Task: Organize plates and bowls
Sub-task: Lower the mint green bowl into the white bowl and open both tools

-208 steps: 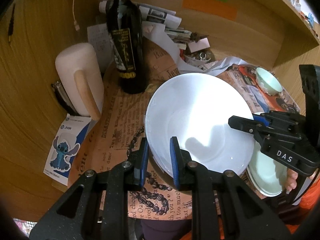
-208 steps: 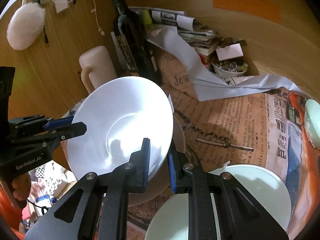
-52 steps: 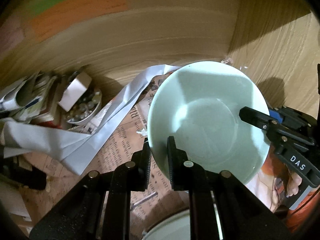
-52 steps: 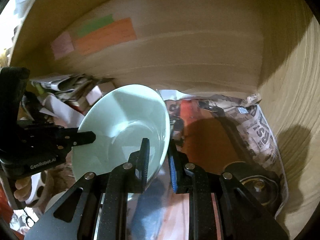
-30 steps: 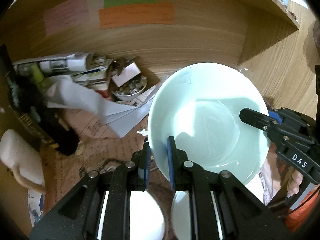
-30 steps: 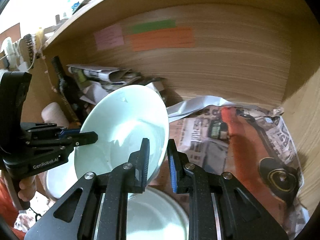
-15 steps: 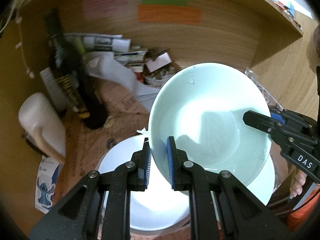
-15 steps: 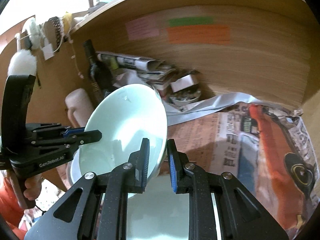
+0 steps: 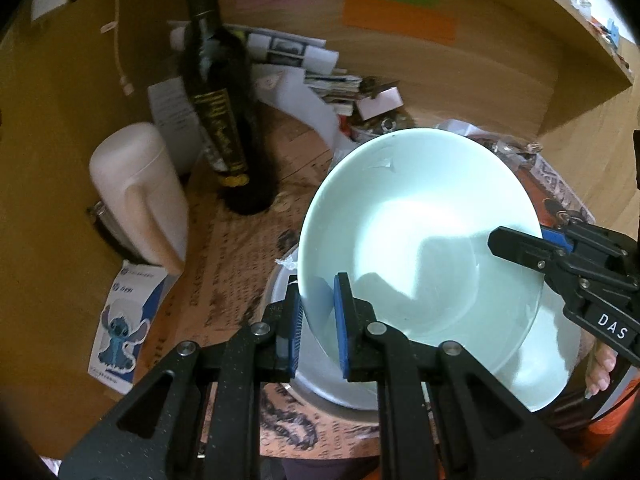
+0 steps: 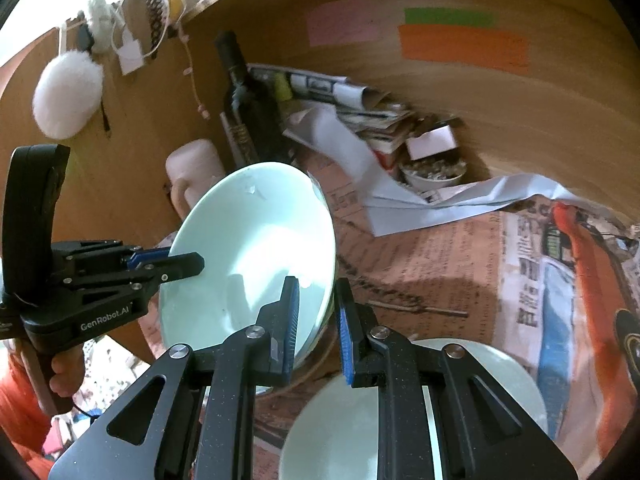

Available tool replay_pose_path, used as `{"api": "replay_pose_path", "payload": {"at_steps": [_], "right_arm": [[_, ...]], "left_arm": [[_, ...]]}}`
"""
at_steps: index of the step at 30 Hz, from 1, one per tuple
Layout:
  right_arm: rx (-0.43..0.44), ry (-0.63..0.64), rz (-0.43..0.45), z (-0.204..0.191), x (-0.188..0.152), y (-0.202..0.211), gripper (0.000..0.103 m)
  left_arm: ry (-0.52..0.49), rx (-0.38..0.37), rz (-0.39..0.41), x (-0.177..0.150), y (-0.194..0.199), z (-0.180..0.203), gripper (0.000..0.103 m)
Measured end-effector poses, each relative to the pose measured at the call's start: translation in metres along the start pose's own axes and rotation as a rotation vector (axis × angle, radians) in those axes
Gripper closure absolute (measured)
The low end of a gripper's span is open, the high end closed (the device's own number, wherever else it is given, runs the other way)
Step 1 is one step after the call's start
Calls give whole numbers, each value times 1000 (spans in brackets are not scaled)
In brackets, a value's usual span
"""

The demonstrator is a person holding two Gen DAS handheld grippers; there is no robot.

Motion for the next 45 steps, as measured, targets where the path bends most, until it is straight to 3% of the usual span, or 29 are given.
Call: {"api": "replay_pose_path", "payload": {"at_steps": [17,33,37,42,45], "right_arm": [[-1,14,-89,-10,-20,-29,87],[-77,174,-75,-22,-21,-35,84],[-86,223,-73,-26,-21,-37,78],[-73,181,-74,-21,-17,-37,77],[-66,152,-74,-19,-14,-36,77]], "left_arm": [[-22,52,-41,-22,-10,-17,89],[-52,61,-43,-26,-14,-18,88],[-56,70,-45,-27,-14,-18,86],[-55,71,-15,-23,-8,-19,85],[-47,74,13,-18,-1,-22,76]]}}
Point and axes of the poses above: each gripper's, at about its wrist camera, not at the fingertips, and y roughly against the way its jaws point, z to its right, x to its top, the point moved 5 cm from there along -y, roughly the way its jaws point, and after that the axes turned 15 degrees about z, right-handed, at the moved point
